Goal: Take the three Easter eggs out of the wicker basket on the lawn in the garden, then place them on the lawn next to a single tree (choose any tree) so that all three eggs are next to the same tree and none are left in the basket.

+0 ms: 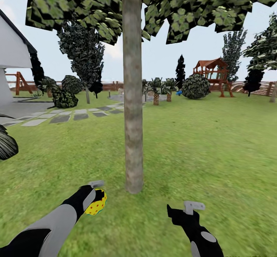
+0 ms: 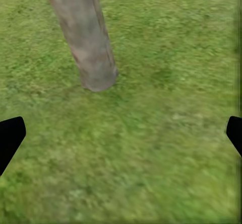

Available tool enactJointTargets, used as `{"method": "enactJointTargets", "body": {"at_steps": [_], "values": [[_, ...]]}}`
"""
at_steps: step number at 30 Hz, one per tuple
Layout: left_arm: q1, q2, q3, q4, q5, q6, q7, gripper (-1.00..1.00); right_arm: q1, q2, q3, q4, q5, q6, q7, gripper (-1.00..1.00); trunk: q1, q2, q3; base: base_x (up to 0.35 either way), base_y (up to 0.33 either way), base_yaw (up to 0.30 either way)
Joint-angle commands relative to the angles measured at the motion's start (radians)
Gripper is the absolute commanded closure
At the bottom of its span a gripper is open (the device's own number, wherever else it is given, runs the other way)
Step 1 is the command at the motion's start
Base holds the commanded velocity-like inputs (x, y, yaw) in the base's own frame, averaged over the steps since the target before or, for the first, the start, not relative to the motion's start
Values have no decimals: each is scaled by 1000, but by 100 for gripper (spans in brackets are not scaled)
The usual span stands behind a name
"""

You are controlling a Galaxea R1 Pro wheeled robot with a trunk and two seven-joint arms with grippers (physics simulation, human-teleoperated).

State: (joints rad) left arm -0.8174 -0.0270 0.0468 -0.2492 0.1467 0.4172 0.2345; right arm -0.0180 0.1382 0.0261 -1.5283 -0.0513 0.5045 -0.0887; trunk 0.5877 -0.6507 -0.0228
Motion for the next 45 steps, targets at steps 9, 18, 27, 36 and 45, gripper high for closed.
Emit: {"method": "enactJointTargets", "body": {"at_steps": [9, 18, 27, 36, 45], "values": [[0, -13, 4, -4, 9, 2, -4, 100, -1, 0, 2, -1, -5, 4, -8, -100, -11, 20, 18, 0, -6, -193], [0, -17, -18, -4, 8, 2, 0, 100, -2, 0, 4, -1, -5, 1, -7, -100, -11, 20, 22, 109, -239, -116], [0, -18, -21, -4, 8, 2, -1, 100, -1, 0, 2, -1, -6, 7, -8, -100, -11, 20, 24, 169, -274, -147], [1, -20, -26, -4, 7, 2, -5, 100, -5, 0, 1, -1, -7, 8, -8, -100, -11, 20, 14, 24, -108, -5], [1, -25, -27, -4, 7, 2, -10, 100, -8, 0, 1, 2, -6, 9, -8, -100, -11, 20, -1, 0, -1, 0]]}}
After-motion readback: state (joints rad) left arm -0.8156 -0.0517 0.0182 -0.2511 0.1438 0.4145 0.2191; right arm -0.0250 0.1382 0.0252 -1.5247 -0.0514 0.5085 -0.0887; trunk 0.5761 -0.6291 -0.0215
